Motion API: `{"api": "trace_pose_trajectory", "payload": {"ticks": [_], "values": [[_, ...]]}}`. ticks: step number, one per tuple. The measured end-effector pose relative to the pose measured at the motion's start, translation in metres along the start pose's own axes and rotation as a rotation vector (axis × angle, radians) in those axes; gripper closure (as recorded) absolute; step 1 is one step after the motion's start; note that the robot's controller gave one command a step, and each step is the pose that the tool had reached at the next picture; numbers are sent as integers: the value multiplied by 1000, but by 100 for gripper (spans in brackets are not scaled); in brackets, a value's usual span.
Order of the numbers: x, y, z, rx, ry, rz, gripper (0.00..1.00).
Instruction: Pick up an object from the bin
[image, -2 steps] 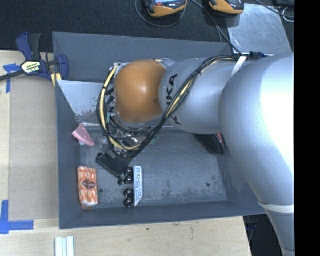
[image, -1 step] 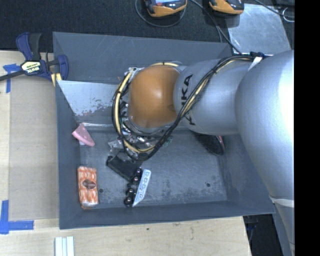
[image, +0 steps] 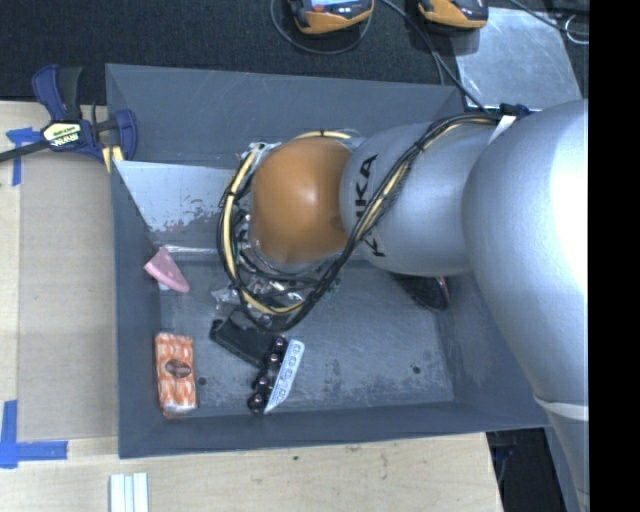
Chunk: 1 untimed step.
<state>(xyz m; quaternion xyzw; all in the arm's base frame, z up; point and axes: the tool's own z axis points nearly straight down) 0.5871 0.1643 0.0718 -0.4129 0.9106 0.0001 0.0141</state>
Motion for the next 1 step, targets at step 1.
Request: {"api": "trace_pose_trajectory", "payload": {"ticks": [1], "values": [[25, -47, 0, 2, -11, -19, 100]]}}
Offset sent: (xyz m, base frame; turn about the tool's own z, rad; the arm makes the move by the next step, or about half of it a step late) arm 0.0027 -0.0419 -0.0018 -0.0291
